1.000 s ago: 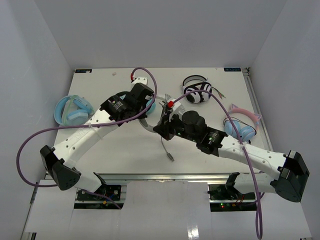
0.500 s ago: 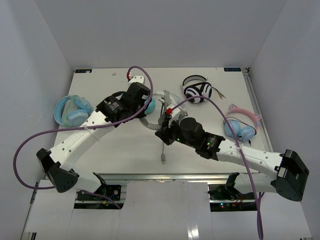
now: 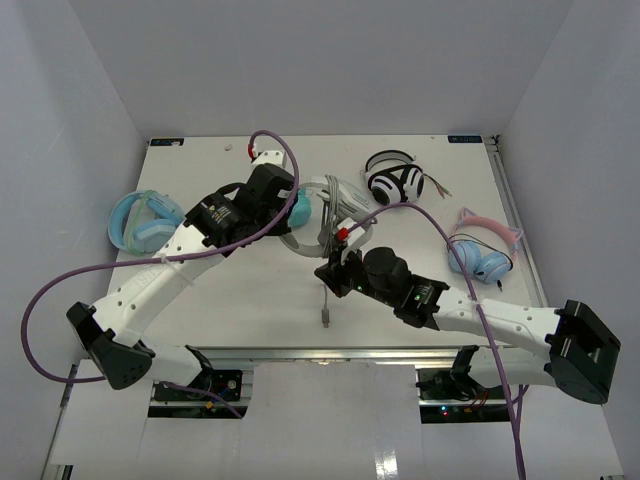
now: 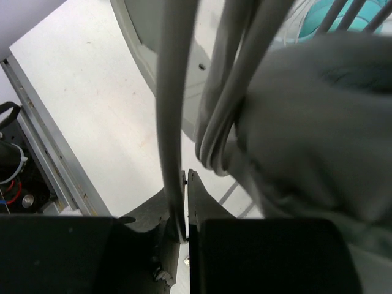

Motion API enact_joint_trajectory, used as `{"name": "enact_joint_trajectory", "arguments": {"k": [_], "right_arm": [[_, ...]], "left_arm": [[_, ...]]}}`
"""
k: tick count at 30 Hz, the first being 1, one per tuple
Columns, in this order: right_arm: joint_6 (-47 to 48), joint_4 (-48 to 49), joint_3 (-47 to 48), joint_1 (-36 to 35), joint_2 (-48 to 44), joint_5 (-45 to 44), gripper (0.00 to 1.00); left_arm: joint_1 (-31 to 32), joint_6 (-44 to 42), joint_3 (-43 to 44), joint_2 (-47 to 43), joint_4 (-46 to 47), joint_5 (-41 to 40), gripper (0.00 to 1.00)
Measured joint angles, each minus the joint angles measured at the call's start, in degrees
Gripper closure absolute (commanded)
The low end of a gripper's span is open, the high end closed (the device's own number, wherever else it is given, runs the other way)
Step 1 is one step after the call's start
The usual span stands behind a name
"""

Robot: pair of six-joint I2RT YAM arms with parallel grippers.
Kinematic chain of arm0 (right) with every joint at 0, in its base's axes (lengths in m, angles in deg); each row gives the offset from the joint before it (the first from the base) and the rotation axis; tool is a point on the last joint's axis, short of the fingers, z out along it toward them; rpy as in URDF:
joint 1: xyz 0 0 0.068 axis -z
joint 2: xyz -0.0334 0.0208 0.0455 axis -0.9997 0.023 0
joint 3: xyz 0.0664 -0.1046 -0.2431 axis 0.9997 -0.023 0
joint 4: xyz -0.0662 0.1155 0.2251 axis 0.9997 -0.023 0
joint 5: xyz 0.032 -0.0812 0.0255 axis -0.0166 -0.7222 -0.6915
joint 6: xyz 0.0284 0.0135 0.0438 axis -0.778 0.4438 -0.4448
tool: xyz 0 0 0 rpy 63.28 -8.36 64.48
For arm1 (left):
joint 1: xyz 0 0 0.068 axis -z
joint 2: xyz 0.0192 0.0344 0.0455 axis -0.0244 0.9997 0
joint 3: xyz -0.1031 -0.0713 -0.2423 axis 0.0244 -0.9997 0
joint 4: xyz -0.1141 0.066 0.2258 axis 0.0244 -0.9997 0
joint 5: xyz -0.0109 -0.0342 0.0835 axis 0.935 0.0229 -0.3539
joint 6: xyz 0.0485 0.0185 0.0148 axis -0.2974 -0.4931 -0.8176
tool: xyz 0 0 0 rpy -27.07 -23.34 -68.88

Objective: Wrap the headphones

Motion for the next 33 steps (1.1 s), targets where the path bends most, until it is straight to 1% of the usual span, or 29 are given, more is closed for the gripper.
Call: {"name": "enact_joint_trajectory", "arguments": {"k": [5,18,23,28,33], "right_arm": [[0.2,1.3,-1.9,-0.5,-0.5,-1.1,0.84],[0.5,8.1,-5.9,-1.0,-3.2,-4.5,0.83],[0.4,14.8,-9.3,-1.0,-2.7,-4.6,0.81],[0.3,23.0,-12.7,-1.0,0.1,-4.5,0.8],[0.2,29.5,-14.2,-1.0,3.0,-4.6,0.8]], "left_arm": [[0.0,0.7,0.0,-0.8,0.8,0.5,1.0],[-0.1,2.1,-0.1,-3.9,2.7,2.0,1.0],[-0.1,2.5,-1.4,-4.6,3.1,2.7,1.0],[-0.2,2.6,-2.7,-5.0,3.0,2.8,1.0],[-0.4,2.9,-3.3,-6.0,3.1,2.8,1.0]]}}
